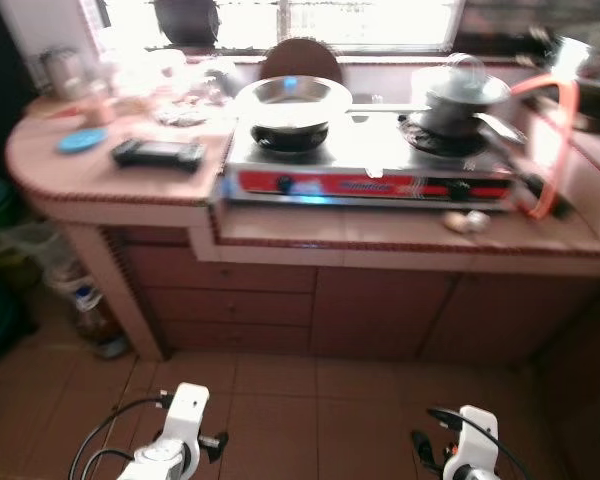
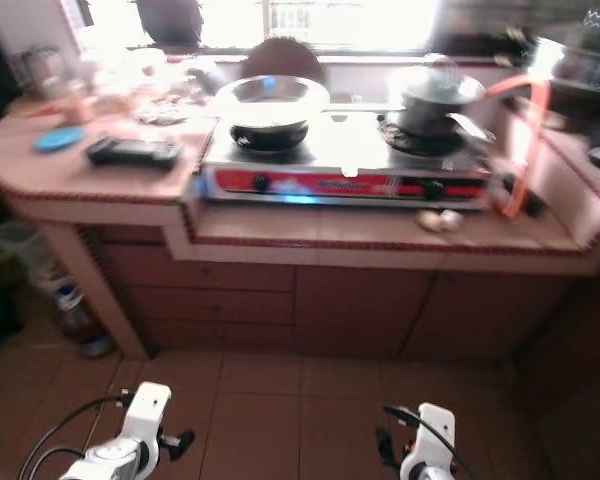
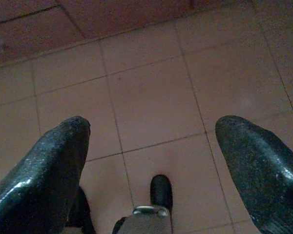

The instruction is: Kitchen organization

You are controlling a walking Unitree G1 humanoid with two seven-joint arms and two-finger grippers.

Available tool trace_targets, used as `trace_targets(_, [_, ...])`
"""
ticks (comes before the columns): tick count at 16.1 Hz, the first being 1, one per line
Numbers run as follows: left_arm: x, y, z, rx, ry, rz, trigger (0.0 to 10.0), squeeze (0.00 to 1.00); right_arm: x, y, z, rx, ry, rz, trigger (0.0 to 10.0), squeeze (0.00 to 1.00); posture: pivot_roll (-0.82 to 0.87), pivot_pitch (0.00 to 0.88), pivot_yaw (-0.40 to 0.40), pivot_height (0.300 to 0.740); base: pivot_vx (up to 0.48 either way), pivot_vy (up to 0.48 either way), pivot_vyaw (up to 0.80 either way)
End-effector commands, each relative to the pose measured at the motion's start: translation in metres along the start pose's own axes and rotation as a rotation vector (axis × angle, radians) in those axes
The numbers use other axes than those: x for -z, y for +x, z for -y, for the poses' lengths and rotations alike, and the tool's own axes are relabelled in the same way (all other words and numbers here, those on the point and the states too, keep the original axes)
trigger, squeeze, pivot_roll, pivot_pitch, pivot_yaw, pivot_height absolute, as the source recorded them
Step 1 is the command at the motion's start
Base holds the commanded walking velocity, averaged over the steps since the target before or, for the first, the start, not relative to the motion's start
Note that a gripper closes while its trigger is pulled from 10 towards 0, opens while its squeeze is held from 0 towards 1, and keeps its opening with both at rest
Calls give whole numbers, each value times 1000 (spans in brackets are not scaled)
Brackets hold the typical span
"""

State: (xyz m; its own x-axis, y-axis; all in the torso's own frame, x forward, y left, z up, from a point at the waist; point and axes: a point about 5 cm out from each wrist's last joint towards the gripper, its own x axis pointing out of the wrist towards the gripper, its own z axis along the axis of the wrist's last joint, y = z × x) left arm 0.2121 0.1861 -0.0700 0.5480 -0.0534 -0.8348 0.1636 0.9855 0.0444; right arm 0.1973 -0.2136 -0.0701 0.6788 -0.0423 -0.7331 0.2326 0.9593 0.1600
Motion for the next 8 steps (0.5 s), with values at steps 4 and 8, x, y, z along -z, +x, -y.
trace_targets(4, [14,-2,-5,-6,3,-41,10000,0,-1,0,2,-1,-20,-1,10000,0,10,0,-8,740,0,0,473])
trace_targets(8, [10,0,6,9,1,-39,10000,0,0,0,0,-3,-17,-6,10000,0,8,0,-5,740,0,0,0])
